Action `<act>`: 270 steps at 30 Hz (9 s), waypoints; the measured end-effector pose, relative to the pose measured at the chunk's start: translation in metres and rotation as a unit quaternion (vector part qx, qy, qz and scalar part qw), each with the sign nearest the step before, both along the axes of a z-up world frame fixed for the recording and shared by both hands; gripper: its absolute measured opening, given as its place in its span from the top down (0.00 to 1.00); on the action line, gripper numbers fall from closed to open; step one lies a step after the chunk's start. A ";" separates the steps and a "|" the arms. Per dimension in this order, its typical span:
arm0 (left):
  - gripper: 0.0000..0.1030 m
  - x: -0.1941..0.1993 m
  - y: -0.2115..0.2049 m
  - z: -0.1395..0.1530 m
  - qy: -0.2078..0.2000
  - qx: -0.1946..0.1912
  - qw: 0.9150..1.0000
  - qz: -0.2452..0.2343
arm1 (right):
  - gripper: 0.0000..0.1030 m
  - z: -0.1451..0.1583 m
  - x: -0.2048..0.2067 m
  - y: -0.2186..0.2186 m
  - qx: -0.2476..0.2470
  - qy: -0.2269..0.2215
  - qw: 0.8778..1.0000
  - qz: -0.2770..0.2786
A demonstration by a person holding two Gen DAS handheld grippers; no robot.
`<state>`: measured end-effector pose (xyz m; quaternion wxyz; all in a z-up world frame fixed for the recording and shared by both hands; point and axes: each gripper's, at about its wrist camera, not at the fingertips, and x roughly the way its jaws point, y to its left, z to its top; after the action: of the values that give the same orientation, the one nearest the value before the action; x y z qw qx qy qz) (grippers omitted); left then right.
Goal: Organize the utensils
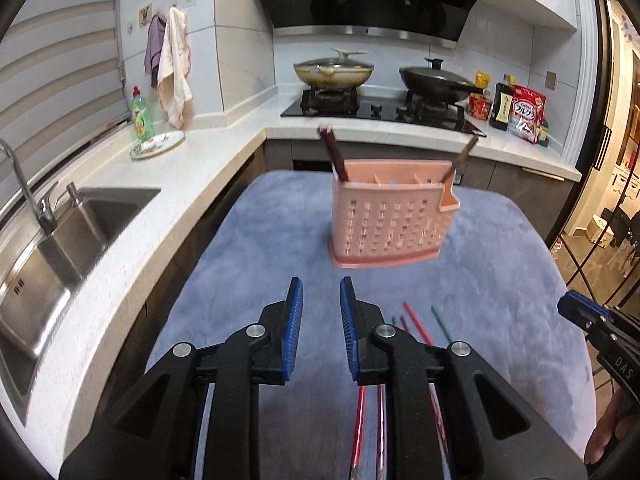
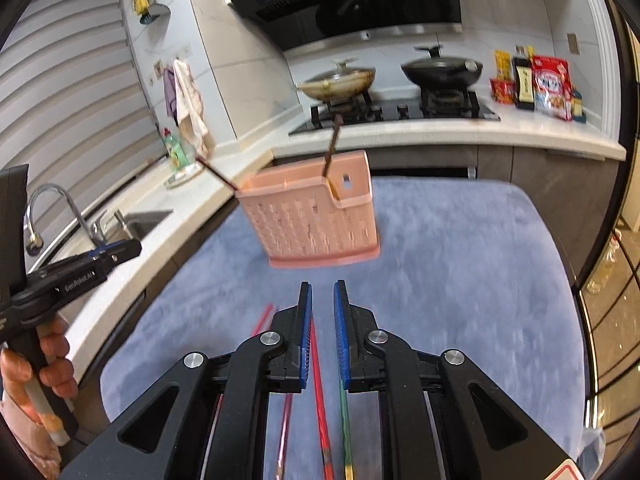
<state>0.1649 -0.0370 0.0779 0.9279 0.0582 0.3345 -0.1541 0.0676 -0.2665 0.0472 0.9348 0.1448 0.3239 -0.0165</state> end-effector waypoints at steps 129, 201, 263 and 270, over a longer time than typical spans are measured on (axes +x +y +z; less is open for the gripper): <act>0.93 -0.009 0.005 0.018 0.041 -0.059 0.997 -0.027 | 0.93 0.039 -0.010 -0.003 -0.034 -0.050 0.998 -0.014; 0.78 0.099 -0.040 0.096 -0.065 -0.094 0.993 -0.002 | 0.87 0.099 0.129 -0.005 -0.010 -0.123 0.992 0.000; 0.67 -0.094 0.002 -0.141 0.175 -0.003 0.983 -0.049 | 0.86 -0.131 -0.043 0.046 -0.008 0.129 0.990 0.048; 0.67 -0.092 -0.001 -0.152 0.188 0.001 0.981 -0.047 | 0.88 -0.132 -0.043 0.045 -0.009 0.128 0.991 0.046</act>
<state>0.0734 -0.0377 -0.0737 0.8403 0.0449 0.4997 -0.2054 0.0251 -0.2212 -0.0850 0.8865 0.1182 0.4474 0.0049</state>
